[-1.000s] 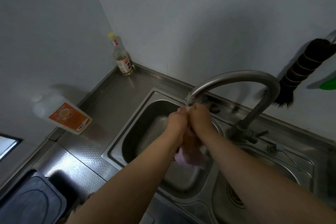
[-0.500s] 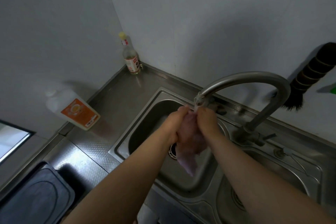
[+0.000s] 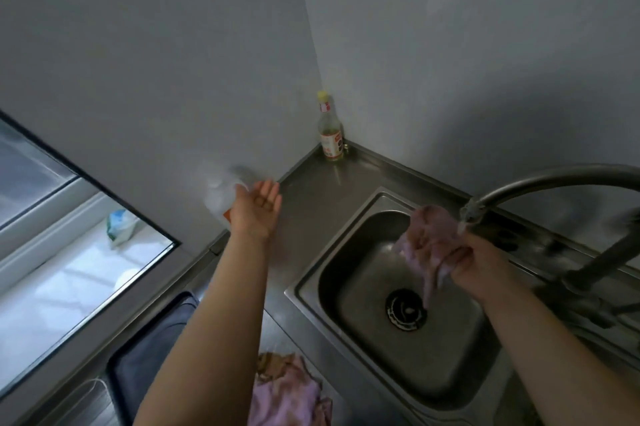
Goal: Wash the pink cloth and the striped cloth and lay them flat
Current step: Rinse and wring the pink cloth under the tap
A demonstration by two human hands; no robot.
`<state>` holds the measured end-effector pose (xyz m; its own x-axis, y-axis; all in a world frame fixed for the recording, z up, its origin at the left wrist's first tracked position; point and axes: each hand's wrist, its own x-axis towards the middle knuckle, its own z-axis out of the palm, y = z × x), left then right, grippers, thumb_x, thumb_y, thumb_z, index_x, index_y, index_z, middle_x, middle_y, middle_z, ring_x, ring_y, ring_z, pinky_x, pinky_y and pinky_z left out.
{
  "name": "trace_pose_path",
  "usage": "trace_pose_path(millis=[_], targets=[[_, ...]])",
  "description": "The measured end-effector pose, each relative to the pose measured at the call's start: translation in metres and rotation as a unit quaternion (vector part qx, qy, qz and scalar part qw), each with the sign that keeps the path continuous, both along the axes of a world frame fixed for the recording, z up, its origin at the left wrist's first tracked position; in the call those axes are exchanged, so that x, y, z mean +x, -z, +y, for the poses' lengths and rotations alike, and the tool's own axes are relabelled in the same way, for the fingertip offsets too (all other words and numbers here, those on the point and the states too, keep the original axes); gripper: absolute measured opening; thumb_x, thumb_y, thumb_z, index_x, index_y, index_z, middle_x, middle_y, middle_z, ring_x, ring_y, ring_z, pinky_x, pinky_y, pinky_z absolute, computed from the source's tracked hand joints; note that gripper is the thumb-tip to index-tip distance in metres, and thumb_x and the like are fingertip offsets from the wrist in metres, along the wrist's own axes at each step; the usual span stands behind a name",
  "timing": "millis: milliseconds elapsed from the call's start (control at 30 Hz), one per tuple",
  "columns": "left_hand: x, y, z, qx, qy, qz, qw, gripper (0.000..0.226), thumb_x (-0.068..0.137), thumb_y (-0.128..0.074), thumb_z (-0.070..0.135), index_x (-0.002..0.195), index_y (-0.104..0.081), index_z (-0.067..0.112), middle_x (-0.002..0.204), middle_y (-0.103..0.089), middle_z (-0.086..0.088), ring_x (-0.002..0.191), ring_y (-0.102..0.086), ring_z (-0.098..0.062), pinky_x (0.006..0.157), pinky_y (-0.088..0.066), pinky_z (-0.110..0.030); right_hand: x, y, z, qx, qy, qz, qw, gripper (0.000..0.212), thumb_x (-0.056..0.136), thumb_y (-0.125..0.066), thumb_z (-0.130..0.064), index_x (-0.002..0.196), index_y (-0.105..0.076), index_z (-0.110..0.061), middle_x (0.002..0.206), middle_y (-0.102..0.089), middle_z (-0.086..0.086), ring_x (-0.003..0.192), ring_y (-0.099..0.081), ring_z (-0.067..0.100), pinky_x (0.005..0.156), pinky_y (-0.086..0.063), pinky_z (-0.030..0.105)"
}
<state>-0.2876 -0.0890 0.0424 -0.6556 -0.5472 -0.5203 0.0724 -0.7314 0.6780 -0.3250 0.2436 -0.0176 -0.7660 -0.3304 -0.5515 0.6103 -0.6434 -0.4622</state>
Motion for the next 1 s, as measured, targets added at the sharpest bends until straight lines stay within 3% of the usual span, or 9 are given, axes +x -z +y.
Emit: trace_pose_path(millis=[100,200,267,333,400,533,700,833,1000], targets=[[-0.004,-0.019,-0.045,0.044,-0.027,0.019,0.998,0.069,0.099,-0.03,0.056,0.141,-0.039,0.002,0.14,-0.051,-0.013,0.13,-0.049,-0.026,0.105,-0.039,-0.033,0.0,0.002,-0.005,0.026,0.005,0.001,1.0,0.025,0.1,-0.037,-0.021,0.096,-0.059,-0.011,0.073,-0.074,0.008,0.06,-0.071,0.016,0.044,-0.055,0.031],[-0.006,-0.029,-0.071,0.084,-0.05,0.015,0.995,0.067,0.097,-0.042,0.052,0.139,-0.04,-0.001,0.137,-0.053,-0.014,0.127,-0.052,-0.026,0.108,-0.041,-0.032,-0.001,0.004,-0.007,0.03,0.005,0.004,1.0,0.01,0.094,-0.055,-0.018,0.099,-0.06,-0.011,0.076,-0.072,0.007,0.061,-0.071,0.012,0.048,-0.056,0.026],[-0.01,-0.032,-0.082,0.093,-0.054,0.012,0.994,0.06,0.1,-0.043,0.043,0.141,-0.04,-0.001,0.137,-0.054,-0.014,0.126,-0.053,-0.025,0.107,-0.042,-0.032,-0.006,0.015,-0.007,0.014,0.013,0.016,1.0,0.071,0.052,-0.093,-0.025,0.113,-0.059,-0.006,0.088,-0.072,0.009,0.072,-0.071,0.014,0.066,-0.06,0.028],[-0.014,-0.035,-0.089,0.101,-0.063,0.007,0.993,0.052,0.102,-0.042,0.035,0.142,-0.041,0.001,0.136,-0.055,-0.012,0.125,-0.054,-0.024,0.103,-0.045,-0.031,-0.008,0.021,-0.006,0.023,0.012,0.018,1.0,0.109,0.027,-0.097,-0.028,0.125,-0.056,-0.005,0.105,-0.066,0.013,0.087,-0.068,0.019,0.081,-0.055,0.034],[-0.018,-0.041,-0.092,0.093,-0.077,0.003,0.993,0.045,0.104,-0.038,0.03,0.139,-0.045,0.003,0.135,-0.057,-0.009,0.124,-0.056,-0.021,0.1,-0.047,-0.03,-0.013,0.027,-0.005,0.005,0.014,0.018,1.0,0.102,0.021,-0.097,-0.026,0.115,-0.064,-0.004,0.108,-0.066,0.016,0.092,-0.067,0.023,0.084,-0.053,0.039],[-0.021,-0.044,-0.089,0.082,-0.101,-0.008,0.992,0.038,0.105,-0.036,0.024,0.13,-0.054,0.002,0.129,-0.061,-0.007,0.118,-0.06,-0.018,0.096,-0.051,-0.028,-0.015,0.024,-0.008,-0.008,-0.006,0.044,0.999,0.097,0.012,-0.098,-0.029,0.101,-0.069,-0.005,0.112,-0.067,0.017,0.087,-0.071,0.021,0.071,-0.06,0.037],[-0.014,-0.039,-0.086,0.046,-0.085,-0.045,0.994,0.03,0.102,-0.044,0.02,0.121,-0.057,0.001,0.123,-0.063,-0.007,0.117,-0.06,-0.02,0.088,-0.051,-0.027,-0.012,0.016,-0.012,-0.039,-0.028,0.079,0.996,0.075,0.005,-0.097,-0.027,0.074,-0.078,-0.006,0.083,-0.073,0.014,0.073,-0.073,0.018,0.057,-0.059,0.032],[-0.009,-0.041,-0.092,0.023,-0.07,-0.073,0.995,0.02,0.1,-0.047,0.015,0.093,-0.059,0.001,0.099,-0.066,-0.007,0.109,-0.064,-0.018,0.079,-0.053,-0.025,-0.014,0.022,-0.011,-0.041,-0.01,0.056,0.998,0.103,0.008,-0.098,-0.025,0.103,-0.065,-0.002,0.094,-0.07,0.016,0.078,-0.072,0.019,0.061,-0.059,0.033],[-0.004,-0.037,-0.103,0.013,-0.049,-0.089,0.995,0.016,0.099,-0.05,0.014,0.104,-0.061,0.004,0.095,-0.068,-0.007,0.09,-0.067,-0.017,0.057,-0.055,-0.027,-0.013,0.018,-0.007,-0.039,0.0,0.05,0.998,0.087,0.003,-0.096,-0.022,0.084,-0.073,-0.004,0.083,-0.073,0.013,0.073,-0.073,0.018,0.065,-0.059,0.035]])
